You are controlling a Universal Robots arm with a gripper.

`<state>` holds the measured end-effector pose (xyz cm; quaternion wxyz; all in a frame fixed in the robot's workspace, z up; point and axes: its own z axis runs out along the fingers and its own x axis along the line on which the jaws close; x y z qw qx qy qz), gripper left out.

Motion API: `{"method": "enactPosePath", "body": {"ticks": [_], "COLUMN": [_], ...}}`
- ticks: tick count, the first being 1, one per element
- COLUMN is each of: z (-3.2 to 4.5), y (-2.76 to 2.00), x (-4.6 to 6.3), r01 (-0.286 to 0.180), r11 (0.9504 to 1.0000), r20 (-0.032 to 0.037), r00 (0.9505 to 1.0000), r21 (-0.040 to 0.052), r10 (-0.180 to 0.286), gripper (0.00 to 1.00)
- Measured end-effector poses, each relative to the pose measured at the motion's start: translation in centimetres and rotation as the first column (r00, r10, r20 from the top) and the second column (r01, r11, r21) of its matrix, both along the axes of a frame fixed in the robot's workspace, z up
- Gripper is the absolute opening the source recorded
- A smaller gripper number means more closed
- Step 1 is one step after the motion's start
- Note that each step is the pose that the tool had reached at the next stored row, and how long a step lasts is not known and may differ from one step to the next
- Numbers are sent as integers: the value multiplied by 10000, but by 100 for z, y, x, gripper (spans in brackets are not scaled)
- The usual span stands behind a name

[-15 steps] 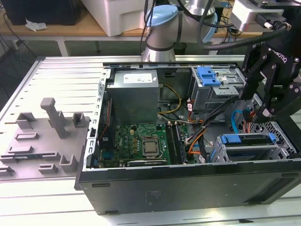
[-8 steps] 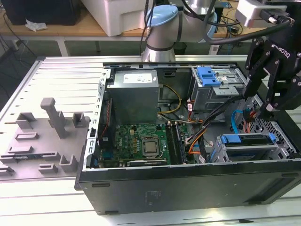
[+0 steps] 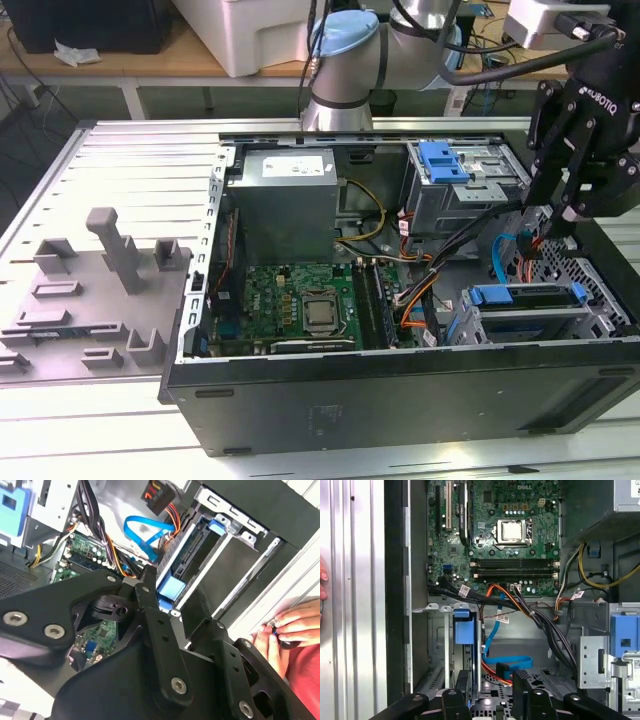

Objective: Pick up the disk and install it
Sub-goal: 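Insert the first disk wire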

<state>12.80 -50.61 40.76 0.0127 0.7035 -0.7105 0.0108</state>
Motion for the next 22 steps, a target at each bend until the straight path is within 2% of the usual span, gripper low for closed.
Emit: {"method": "enactPosePath", "body": {"ticks": [5,10,15,17,19,22], "z": [-7,-15,-34,-62,-87,-119], "y": [51,118,238,290,326,352], "x": [103,160,201,243,279,289], "r01": [111,188,206,215,234,301], "r11": [9999,9994,9992,9988,9985,9981], "r20": [0,4,-1,-12,-23,-24], "r00": [9999,9998,9998,9998,9997,9995], "r21": [-20,-276,-356,-429,-493,-532], "r10": [-111,-188,-206,-216,-236,-303], "gripper": [47,47,47,47,47,47]}}
